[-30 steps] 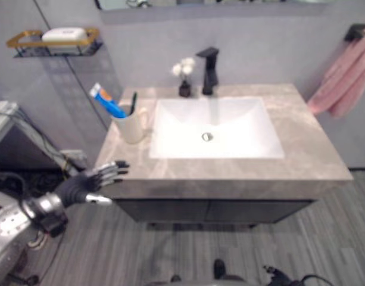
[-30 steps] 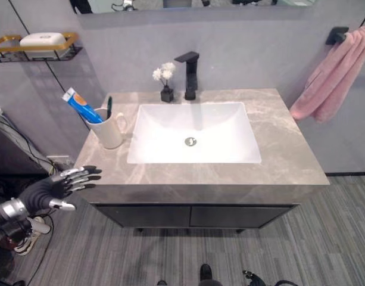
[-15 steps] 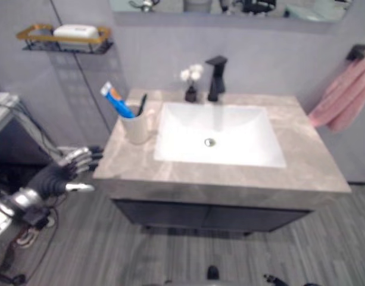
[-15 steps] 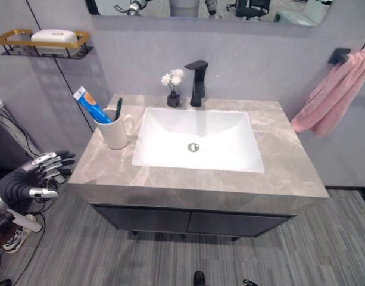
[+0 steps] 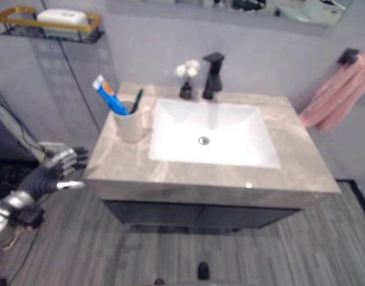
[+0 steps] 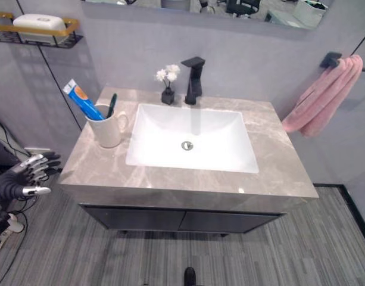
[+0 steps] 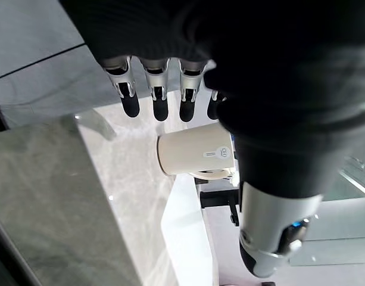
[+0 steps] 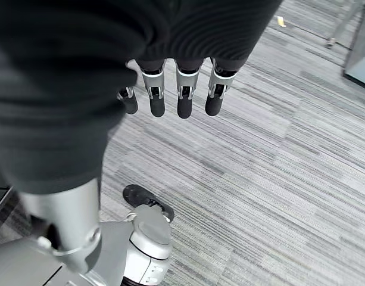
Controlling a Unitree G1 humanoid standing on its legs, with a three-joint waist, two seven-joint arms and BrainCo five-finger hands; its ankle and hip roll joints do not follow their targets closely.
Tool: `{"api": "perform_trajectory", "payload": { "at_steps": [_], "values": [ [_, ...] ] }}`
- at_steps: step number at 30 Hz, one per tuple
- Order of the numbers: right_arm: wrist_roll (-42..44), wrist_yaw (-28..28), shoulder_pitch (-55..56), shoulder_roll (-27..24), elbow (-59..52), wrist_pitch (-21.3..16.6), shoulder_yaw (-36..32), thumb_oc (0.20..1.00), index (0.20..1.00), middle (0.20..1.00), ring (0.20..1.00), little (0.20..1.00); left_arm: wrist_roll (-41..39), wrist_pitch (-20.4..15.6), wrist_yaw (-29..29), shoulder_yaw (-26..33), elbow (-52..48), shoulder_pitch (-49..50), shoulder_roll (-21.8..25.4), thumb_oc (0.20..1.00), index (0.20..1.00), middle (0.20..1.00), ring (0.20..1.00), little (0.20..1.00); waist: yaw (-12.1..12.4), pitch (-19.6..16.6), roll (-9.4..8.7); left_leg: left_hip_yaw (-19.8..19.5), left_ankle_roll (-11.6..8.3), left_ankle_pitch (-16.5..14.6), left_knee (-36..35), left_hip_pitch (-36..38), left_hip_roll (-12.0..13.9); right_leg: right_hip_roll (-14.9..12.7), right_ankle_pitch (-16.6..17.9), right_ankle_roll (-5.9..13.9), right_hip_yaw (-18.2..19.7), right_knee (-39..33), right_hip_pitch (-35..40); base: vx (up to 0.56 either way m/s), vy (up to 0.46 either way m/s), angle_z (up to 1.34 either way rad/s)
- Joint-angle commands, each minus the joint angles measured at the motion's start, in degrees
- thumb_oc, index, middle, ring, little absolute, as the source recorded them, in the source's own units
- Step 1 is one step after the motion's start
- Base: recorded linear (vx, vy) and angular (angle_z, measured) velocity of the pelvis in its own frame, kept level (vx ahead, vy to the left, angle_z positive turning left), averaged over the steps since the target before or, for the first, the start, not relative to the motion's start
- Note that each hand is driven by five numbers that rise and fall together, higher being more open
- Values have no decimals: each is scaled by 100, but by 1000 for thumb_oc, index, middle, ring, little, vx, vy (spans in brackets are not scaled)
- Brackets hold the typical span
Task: Put brush and paste in cup on sink, flatten towel.
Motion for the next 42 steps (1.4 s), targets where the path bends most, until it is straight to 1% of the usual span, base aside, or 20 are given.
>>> {"api": "perform_trajectory", "payload": {
  "at_steps": [1, 7, 9, 15, 23, 37, 42],
  "values": [
    [210, -9, -235, -137, 27, 2, -26, 1000, 1000, 1000, 1000, 1000, 78, -472, 189, 231, -29, -511, 41, 1000, 1000, 1000, 1000, 1000, -181, 289, 169, -53, 361, -489, 89, -128, 70, -293, -171, 426, -130, -10, 484, 40, 46, -14],
    [264, -4, -240, -116, 106, 17, -21, 1000, 1000, 1000, 1000, 1000, 105, -463, 170, 22, 66, -733, -30, 1000, 1000, 1000, 1000, 1000, -236, 321, 170, 10, 371, -519, 88, -125, 77, -279, -145, 434, -82, -10, 437, 34, 21, -3],
    [260, -1, -233, -161, 83, 17, -28, 1000, 1000, 1000, 1000, 1000, 139, -485, 169, -131, 50, -834, -38, 1000, 1000, 1000, 1000, 1000, -289, 323, 170, 47, 364, -533, 88, -112, 85, -271, -157, 436, -75, -10, 428, 63, 14, -1],
    [290, -19, -248, -216, 79, 15, -49, 1000, 1000, 1000, 1000, 1000, 193, -488, 213, -274, 136, -972, -78, 1000, 1000, 1000, 1000, 1000, -327, 352, 170, 76, 354, -552, 88, -114, 86, -258, -173, 440, -52, -10, 411, 34, 7, -4],
    [403, -75, -265, -310, -44, 2, -88, 1000, 1000, 1000, 1000, 1000, 348, -551, 367, -553, 404, -1352, -76, 1000, 1000, 1000, 1000, 1000, -401, 443, 140, 72, 313, -498, 88, -259, 112, -235, -159, 429, -50, -10, 280, 14, 0, -4],
    [493, -82, -299, -365, -80, -9, -74, 1000, 1000, 1000, 1000, 1000, 503, -658, 606, -609, 695, -1809, 26, 1000, 1000, 1000, 1000, 1000, -438, 594, 84, 67, 288, -441, 88, -451, 112, -236, -168, 420, -86, -10, 110, 0, 0, 0],
    [516, -78, -317, -389, -83, -9, -48, 1000, 1000, 1000, 1000, 1000, 536, -651, 618, -766, 750, -2007, 76, 1000, 1000, 1000, 1000, 1000, -464, 622, 71, 95, 284, -447, 88, -464, 116, -231, -177, 420, -55, -10, 82, 0, 0, 0]
  ]
}}
